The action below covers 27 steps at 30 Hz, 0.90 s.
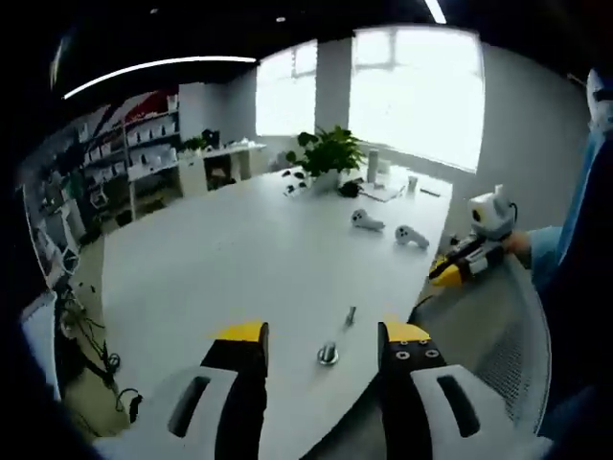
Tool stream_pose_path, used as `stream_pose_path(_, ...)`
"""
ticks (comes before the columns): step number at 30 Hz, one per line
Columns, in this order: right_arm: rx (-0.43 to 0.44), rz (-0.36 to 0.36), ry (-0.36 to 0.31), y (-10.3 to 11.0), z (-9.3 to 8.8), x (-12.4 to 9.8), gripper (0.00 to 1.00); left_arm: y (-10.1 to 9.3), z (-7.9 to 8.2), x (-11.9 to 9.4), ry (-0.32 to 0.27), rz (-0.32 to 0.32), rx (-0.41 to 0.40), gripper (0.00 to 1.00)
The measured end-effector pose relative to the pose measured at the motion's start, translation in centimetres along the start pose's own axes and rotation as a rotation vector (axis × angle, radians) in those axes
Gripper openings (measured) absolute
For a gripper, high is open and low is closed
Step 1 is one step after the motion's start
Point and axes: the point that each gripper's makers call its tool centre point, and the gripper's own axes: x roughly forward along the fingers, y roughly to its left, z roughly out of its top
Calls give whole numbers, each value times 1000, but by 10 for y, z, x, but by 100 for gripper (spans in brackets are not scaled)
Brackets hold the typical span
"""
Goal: Place the washer onto the threaded stud by aligning its center hole with the stud, sliding it down to the base, and recovering from edge contact or off-axis alignment until the washer reaches the visible bottom stop.
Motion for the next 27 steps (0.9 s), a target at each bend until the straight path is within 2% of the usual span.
stream_pose_path(2, 1, 0, 0, 0, 0, 0, 15, 8, 2, -14, -91, 52, -82, 53)
stream_pose_path(3, -4, 4, 3, 1, -1, 0, 15, 15, 8, -22, -177, 95, -100, 60)
stream_pose_path(5, -11, 7, 14, 2, -2, 0, 14, 24, 14, -34, -290, 179, -91, 80)
stream_pose_path(7, -10, 8, 13, 2, -2, 0, 14, 25, 13, -40, -326, 206, -117, 92)
stream_pose_path(8, -10, 8, 15, 2, -2, 0, 14, 26, 13, -45, -364, 225, -130, 94)
stream_pose_path(10, -9, 8, 18, 2, -2, 0, 15, 31, 9, -50, -391, 268, -146, 98)
stream_pose_path(12, -8, 7, 18, 1, -2, 0, 15, 33, 3, -48, -404, 286, -177, 99)
stream_pose_path(14, -17, 8, 19, 1, -2, 1, 15, 29, -3, -41, -406, 273, -225, 99)
stream_pose_path(17, -18, 2, 17, -1, -2, 0, 18, 25, -14, -28, -389, 297, -229, 99)
stream_pose_path(20, -24, -26, 16, -6, -2, 0, 25, 19, -22, -15, -374, 307, -235, 97)
stream_pose_path(21, -22, -38, 14, -8, -2, -1, 27, 14, -29, -9, -325, 301, -217, 94)
stream_pose_path(22, -18, -48, 12, -10, -2, -1, 31, 15, -36, -6, -272, 315, -179, 86)
stream_pose_path(23, -8, -59, 13, -12, -2, -2, 33, 20, -40, -8, -236, 360, -116, 79)
stream_pose_path(25, 1, -77, 9, -15, -2, -2, 38, 24, -36, -11, -248, 396, -72, 69)
stream_pose_path(27, -3, -96, 3, -18, -1, -3, 43, 24, -36, -10, -257, 395, -88, 74)
